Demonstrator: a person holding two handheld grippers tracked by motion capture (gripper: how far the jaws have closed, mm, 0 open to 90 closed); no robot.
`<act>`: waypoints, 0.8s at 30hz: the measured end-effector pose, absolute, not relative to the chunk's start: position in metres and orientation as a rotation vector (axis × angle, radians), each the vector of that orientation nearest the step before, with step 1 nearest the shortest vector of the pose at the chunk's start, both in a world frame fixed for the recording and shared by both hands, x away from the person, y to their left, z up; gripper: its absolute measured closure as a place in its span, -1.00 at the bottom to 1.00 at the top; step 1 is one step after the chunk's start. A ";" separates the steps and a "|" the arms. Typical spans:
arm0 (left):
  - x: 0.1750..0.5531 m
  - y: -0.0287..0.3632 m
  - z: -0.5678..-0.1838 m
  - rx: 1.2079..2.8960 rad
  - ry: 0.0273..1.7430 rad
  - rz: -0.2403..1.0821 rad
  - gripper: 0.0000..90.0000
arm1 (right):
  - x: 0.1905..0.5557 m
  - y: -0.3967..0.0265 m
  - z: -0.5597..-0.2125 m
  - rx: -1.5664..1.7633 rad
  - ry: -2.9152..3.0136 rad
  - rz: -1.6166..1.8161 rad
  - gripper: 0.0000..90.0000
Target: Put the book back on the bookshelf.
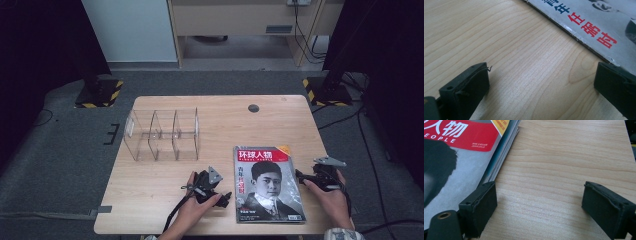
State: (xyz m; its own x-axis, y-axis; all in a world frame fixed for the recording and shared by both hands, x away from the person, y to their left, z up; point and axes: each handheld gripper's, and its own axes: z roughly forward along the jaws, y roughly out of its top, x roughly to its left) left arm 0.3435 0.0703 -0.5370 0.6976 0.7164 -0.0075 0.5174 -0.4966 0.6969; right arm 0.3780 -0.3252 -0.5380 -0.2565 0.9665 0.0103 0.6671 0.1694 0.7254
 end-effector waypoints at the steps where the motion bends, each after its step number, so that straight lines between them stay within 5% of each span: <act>1: 0.343 0.070 -0.537 2.212 0.938 0.371 -1.00 | 0.378 -0.325 -0.538 1.541 1.991 0.866 -0.68; 11: 0.340 0.068 -0.532 2.163 0.926 0.364 -0.83 | 0.372 -0.326 -0.526 1.519 1.944 0.928 -0.33; 24: 0.330 0.038 -0.522 2.097 0.835 0.338 -0.57 | 0.376 -0.297 -0.518 1.417 2.042 1.048 -0.38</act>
